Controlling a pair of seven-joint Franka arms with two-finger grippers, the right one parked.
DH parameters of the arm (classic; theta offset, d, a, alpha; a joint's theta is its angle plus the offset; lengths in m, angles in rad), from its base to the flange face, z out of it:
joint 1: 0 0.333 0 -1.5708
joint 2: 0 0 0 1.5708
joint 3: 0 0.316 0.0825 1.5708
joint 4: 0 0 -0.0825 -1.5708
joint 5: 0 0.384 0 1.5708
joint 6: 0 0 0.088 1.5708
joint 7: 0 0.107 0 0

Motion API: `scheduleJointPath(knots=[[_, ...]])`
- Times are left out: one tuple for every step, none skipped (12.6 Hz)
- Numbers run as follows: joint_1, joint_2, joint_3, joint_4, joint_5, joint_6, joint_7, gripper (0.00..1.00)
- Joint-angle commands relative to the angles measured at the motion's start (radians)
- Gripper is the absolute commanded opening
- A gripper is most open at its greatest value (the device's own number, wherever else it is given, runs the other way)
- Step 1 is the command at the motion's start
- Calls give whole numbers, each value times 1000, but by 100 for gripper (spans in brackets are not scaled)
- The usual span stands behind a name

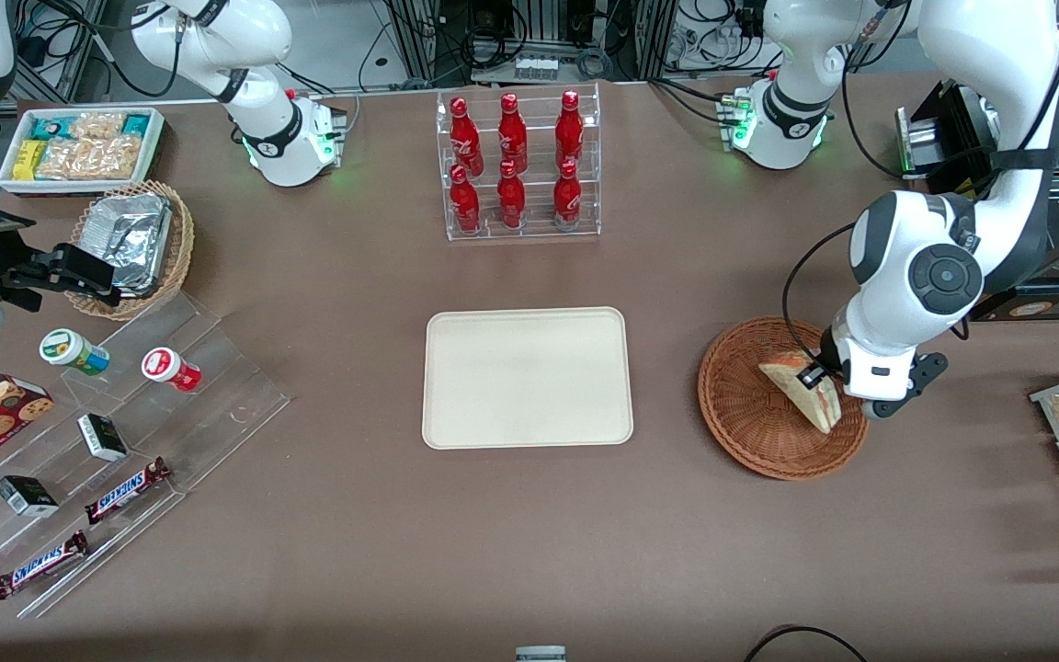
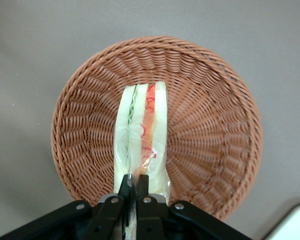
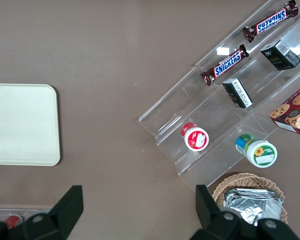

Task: Place sandwich from basket to tray
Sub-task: 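Lift the sandwich and carry it with the left gripper over the cream tray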

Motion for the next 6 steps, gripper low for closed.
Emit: scheduleJointPath(knots=[[-71,-10,3,64,11,-66,33,0],[-112,-10,3,79,11,-81,45,0],[-152,-6,3,91,11,-98,51,0],[-187,0,3,96,13,-97,58,0],[-227,7,3,96,13,-95,80,0],[-260,11,3,96,13,-92,82,0]])
